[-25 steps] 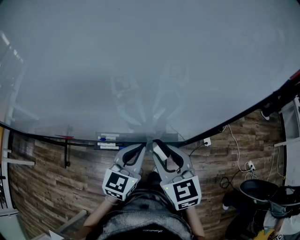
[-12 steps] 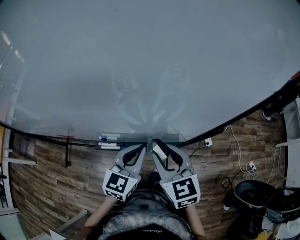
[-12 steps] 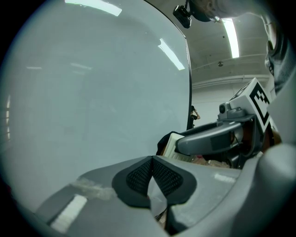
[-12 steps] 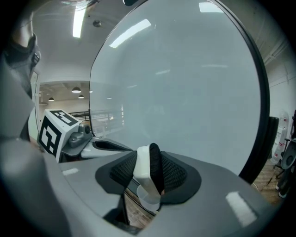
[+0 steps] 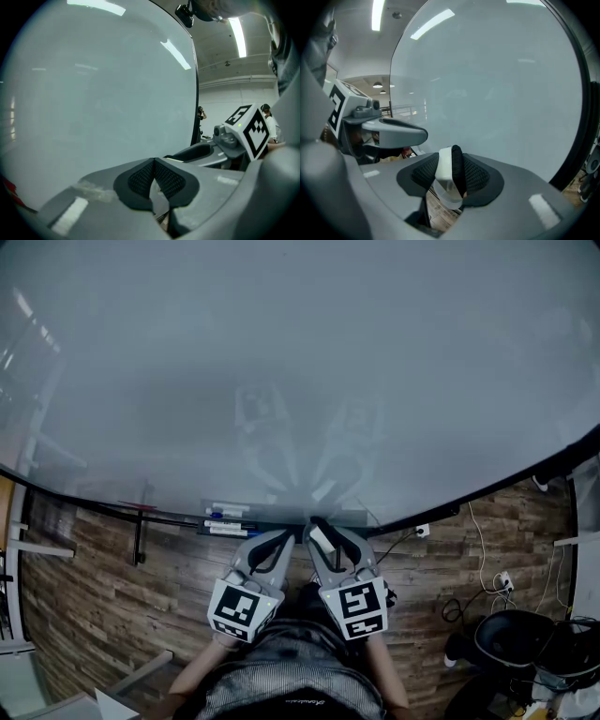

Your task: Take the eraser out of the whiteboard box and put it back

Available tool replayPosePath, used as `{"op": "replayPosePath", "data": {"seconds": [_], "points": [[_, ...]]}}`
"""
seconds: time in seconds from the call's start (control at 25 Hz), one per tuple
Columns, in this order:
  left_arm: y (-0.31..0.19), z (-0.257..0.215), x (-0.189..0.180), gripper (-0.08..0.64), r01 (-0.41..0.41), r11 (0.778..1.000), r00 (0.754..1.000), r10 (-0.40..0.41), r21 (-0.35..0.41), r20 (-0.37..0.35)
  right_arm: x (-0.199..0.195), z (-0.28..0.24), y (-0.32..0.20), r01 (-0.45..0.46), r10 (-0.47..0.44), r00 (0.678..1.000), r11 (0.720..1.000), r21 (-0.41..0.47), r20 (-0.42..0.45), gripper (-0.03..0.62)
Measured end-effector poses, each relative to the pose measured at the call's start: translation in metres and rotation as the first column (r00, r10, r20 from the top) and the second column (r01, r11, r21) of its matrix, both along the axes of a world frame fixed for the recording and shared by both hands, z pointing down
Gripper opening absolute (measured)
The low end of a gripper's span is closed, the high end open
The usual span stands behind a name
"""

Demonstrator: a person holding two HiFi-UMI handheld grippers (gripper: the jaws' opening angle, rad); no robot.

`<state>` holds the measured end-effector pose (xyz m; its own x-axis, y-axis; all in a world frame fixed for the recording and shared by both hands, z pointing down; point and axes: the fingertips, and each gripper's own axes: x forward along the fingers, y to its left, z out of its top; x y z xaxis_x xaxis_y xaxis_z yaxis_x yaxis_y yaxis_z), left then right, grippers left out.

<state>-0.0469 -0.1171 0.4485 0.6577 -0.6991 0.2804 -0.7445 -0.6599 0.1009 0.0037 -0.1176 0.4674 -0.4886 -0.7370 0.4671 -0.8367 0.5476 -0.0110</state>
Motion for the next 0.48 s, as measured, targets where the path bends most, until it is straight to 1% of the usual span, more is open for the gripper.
{"op": "replayPosePath", "data": {"seconds": [0.2,0.48], "points": [[0.001,0.001,-0.001,0.005,0.004,1.000,1.000,-0.004,-0.007,0.002,-0.002,0.024,0.000,0.015,-0.015,1.000,0.999,-0.038,-0.012,0.163],[-0.004,0.006,-0.003,0.005,0.006,1.000,1.000,-0.006,-0.020,0.006,-0.002,0.054,-0.005,0.009,-0.010,1.000,0.997,-0.081,-0.011,0.163]]}}
